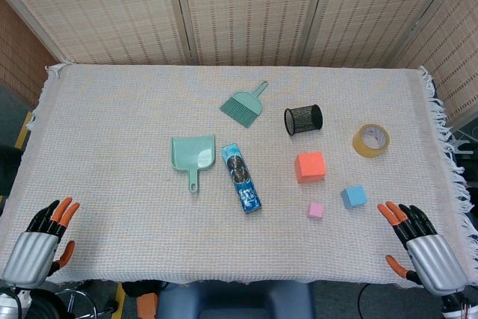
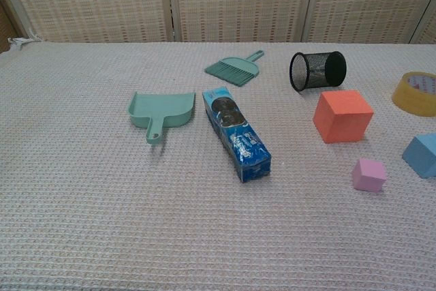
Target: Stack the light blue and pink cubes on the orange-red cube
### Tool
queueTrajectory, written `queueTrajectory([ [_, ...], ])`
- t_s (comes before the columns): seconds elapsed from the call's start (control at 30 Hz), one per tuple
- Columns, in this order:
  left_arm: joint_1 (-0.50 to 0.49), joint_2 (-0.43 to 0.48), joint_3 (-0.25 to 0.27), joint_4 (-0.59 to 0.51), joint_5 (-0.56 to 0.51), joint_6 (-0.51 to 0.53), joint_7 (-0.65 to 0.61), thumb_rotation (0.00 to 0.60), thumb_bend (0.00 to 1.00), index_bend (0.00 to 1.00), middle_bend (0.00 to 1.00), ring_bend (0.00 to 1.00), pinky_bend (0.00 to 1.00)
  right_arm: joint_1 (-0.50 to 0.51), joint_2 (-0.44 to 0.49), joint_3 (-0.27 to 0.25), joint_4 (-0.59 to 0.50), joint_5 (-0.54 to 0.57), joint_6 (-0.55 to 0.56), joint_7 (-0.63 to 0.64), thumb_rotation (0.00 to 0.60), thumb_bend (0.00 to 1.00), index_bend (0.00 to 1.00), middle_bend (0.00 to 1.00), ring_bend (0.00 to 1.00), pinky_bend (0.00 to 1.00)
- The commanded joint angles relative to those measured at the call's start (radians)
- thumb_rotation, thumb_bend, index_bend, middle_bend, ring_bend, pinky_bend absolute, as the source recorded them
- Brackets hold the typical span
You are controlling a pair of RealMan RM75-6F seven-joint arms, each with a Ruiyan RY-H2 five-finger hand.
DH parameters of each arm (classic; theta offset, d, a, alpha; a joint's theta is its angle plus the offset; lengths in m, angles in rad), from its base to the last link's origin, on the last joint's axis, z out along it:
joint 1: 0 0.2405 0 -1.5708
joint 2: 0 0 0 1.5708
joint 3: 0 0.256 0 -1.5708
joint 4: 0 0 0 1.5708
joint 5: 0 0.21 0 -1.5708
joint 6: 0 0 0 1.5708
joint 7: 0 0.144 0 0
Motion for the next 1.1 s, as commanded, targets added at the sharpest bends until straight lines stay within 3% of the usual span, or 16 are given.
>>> queueTrajectory([
  [0.03, -0.001, 0.000, -0.001, -0.001, -0.003, -0.002, -0.003, 0.600, 0.47, 0.00, 0.00, 0.00, 0.15, 0.007, -0.003, 0.004, -0.001, 0.010, -0.013, -0.006, 0.600, 0.19, 0.00, 0.00, 0.00, 0.05],
  [0.33, 0.000, 0.009, -0.013, -0.001, -0.022, 0.003, -0.025, 0.600, 0.47, 0.00, 0.00, 0.00, 0.15, 0.066, -0.062, 0.046, 0.031, 0.100, -0.137, -0.097, 0.600, 0.19, 0.00, 0.00, 0.00, 0.05],
  [0.47, -0.007, 0.009, -0.024, 0.001, -0.044, -0.009, -0.032, 0.600, 0.47, 0.00, 0.00, 0.00, 0.15, 0.142, -0.120, 0.094, 0.081, 0.179, -0.261, -0.177, 0.600, 0.19, 0.00, 0.00, 0.00, 0.05],
  [0.77, -0.019, 0.007, -0.046, 0.003, -0.105, -0.044, -0.027, 0.600, 0.47, 0.00, 0.00, 0.00, 0.15, 0.255, -0.225, 0.171, 0.164, 0.308, -0.398, -0.292, 0.600, 0.19, 0.00, 0.00, 0.00, 0.05],
  [1.1, -0.027, 0.004, -0.058, 0.006, -0.141, -0.062, -0.022, 0.600, 0.47, 0.00, 0.00, 0.00, 0.15, 0.321, -0.317, 0.193, 0.279, 0.425, -0.484, -0.359, 0.600, 0.19, 0.01, 0.00, 0.00, 0.05],
])
